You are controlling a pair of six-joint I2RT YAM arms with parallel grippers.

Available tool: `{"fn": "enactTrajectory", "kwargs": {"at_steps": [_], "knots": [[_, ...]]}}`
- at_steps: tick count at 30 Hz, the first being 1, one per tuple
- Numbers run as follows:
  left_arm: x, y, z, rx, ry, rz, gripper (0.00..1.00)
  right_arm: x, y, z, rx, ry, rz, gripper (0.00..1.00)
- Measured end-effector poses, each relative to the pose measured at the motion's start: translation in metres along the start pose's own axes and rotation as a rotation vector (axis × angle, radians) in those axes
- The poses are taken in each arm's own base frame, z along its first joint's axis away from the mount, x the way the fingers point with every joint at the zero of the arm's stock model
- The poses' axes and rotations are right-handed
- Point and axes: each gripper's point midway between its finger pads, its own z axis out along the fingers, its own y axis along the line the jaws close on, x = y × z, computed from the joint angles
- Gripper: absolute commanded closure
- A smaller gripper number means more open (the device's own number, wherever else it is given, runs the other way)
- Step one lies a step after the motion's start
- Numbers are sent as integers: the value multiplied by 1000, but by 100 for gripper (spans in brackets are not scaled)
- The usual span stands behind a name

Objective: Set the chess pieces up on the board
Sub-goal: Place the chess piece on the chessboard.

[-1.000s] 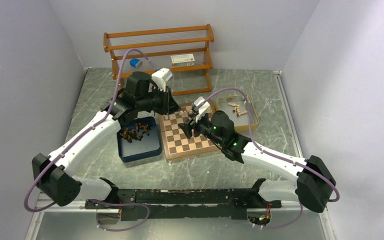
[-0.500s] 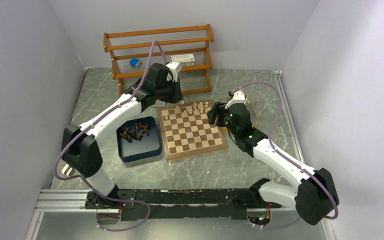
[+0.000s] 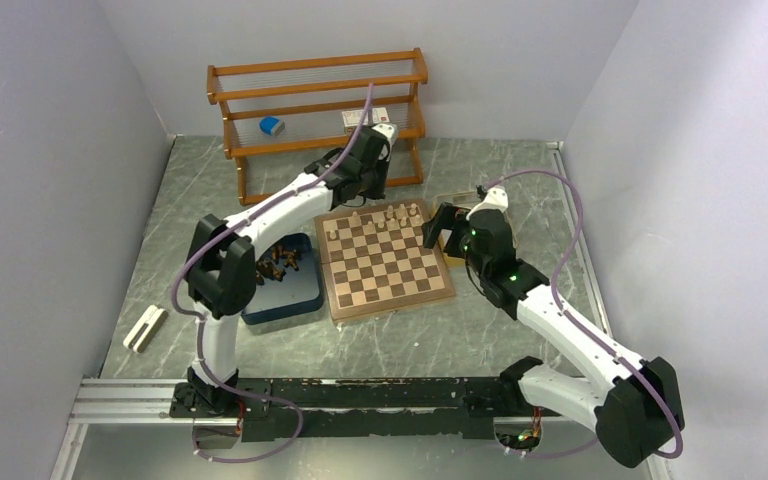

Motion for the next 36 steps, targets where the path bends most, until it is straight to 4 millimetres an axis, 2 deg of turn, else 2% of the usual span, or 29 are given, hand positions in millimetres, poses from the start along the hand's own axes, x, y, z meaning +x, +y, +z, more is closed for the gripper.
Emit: {"fn": "enactTrajectory", "kwargs": {"at_steps": [7, 13, 18, 25, 36], "knots": [[14, 1, 32, -54, 47, 36, 89, 3, -4, -3, 10, 13, -4, 0], [31, 3, 47, -78, 92, 58, 90, 3, -5, -5, 11, 13, -10, 0], [43, 3, 53, -88, 121, 74, 90, -5, -2, -11, -5, -11, -18, 0], [49, 5, 58, -99, 133, 83, 90, -14, 0, -18, -22, -43, -19, 0], [64, 7, 69, -108, 176, 99, 87, -12, -2, -20, -22, -43, -38, 0]]}}
